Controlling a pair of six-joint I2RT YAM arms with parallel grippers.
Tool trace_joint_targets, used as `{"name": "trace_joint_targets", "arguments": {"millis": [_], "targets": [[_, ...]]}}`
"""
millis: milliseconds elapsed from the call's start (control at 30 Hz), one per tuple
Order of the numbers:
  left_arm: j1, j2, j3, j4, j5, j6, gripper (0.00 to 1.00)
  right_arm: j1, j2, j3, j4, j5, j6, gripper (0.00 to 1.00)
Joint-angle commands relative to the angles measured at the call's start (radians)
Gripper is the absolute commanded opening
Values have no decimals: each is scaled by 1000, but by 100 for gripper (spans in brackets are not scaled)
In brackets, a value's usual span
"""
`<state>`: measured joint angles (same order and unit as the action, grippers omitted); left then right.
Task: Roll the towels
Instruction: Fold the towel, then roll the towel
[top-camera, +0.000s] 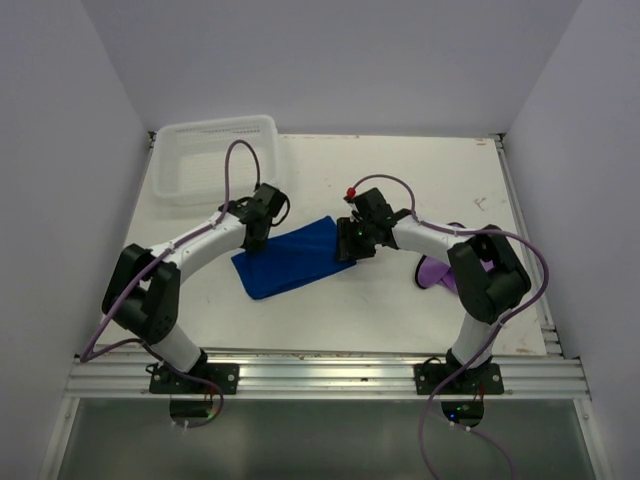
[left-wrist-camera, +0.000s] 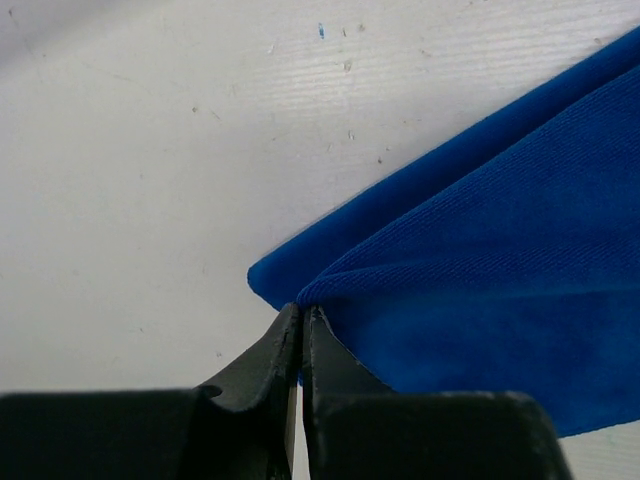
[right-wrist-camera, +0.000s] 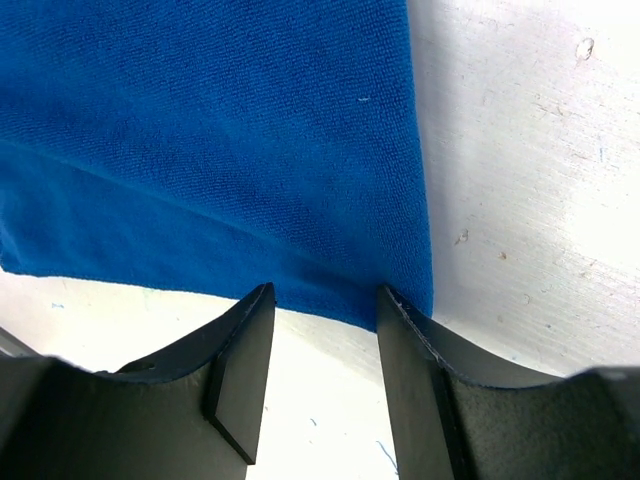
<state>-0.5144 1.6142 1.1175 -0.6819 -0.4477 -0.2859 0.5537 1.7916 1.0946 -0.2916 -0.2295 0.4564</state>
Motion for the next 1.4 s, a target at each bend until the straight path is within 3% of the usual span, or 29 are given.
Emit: {"name": "trace_joint_targets", "arguments": {"millis": [0,200,333,600,733,800,1000,1200,1367], "targets": [[19,26,-19,33,-23,-19,7,-12,-54,39,-18,-22,5,49],[31,65,-31,45,-52,-15,22,-17,-51,47,-17,-42,4,52],[36,79,-44,58,-36,-10,39,-17,-51,47,-9,-63,4,52],[43,84,-70,67,-26,-18,47,-21,-66,47,-9,-85,10,52],[62,52,-56,50,-11,-22,65,-21,-81,50,-18,-91,14,52],[80,38,-48,38,-3,-22,68,-21,-89,54,-20,-91,13,52],[108,-26,-33,19,16,-36,64,-20,-100,70,-34,-93,14,52],[108,-198,-80,70,170,-117,63,-21,-100,85,-50,-79,13,51],[108,-378,-246,223,386,-235,62,-31,-87,96,-57,-54,13,48]]}}
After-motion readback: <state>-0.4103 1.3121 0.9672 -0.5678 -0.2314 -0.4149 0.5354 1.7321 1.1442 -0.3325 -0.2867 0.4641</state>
